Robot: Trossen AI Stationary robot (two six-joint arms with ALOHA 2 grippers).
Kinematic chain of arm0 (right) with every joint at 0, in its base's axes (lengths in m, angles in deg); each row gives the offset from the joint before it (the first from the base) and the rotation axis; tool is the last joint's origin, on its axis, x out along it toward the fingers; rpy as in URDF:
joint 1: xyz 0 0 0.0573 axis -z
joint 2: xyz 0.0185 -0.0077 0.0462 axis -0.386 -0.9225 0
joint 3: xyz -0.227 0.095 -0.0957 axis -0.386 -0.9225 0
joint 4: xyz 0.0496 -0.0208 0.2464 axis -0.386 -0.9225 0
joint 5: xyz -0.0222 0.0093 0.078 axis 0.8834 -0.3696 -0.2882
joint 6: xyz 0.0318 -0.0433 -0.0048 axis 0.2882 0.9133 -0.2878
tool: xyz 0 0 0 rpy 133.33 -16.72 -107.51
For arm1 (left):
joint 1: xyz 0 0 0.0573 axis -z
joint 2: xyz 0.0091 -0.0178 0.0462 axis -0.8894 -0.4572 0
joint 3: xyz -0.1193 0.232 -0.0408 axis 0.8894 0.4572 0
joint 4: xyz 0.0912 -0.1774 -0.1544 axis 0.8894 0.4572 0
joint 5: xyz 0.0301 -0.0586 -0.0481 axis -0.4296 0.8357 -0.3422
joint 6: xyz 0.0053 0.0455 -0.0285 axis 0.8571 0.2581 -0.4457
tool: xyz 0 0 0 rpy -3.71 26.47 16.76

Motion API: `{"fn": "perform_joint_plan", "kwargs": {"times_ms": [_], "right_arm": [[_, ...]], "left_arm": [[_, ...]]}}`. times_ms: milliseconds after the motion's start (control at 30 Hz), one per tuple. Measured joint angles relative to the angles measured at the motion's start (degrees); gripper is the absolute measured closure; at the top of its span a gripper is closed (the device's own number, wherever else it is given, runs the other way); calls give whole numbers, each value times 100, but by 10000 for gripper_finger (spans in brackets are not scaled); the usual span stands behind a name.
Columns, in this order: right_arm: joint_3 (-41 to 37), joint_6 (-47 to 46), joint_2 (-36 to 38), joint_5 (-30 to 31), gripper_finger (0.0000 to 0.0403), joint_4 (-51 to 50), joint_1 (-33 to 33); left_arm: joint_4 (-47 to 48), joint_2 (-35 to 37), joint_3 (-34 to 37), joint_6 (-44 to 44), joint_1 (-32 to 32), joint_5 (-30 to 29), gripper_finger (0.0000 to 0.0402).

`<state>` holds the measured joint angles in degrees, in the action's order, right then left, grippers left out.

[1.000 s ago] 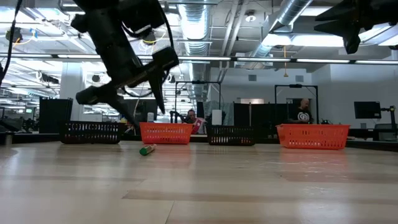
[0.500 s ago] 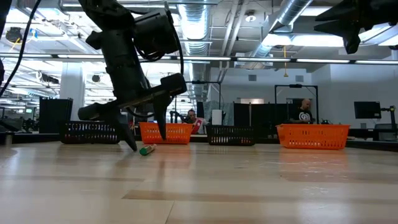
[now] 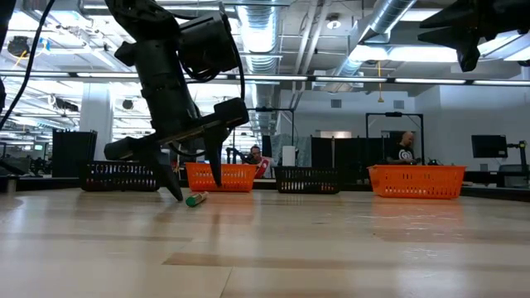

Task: Pick & Place Markers
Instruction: Put the small green marker pen into the right orange bin

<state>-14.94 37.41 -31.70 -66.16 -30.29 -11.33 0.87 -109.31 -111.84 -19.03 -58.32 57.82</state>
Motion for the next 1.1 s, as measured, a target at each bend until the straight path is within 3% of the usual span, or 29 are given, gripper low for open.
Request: {"fn": "perform_joint_plan", "kwargs": {"times_ms": [467, 667, 1100], "right_arm": [[0, -11, 0, -27, 304, 0, 0], [0, -11, 0, -35, 304, 0, 0], [0, -9, 0, -17, 304, 2, 0]], "left_arm": [[-33, -3, 11, -9, 13, -299, 147], [-23, -3, 13, -8, -102, 82, 150], [271, -100, 3, 319, -487, 437, 235]]}}
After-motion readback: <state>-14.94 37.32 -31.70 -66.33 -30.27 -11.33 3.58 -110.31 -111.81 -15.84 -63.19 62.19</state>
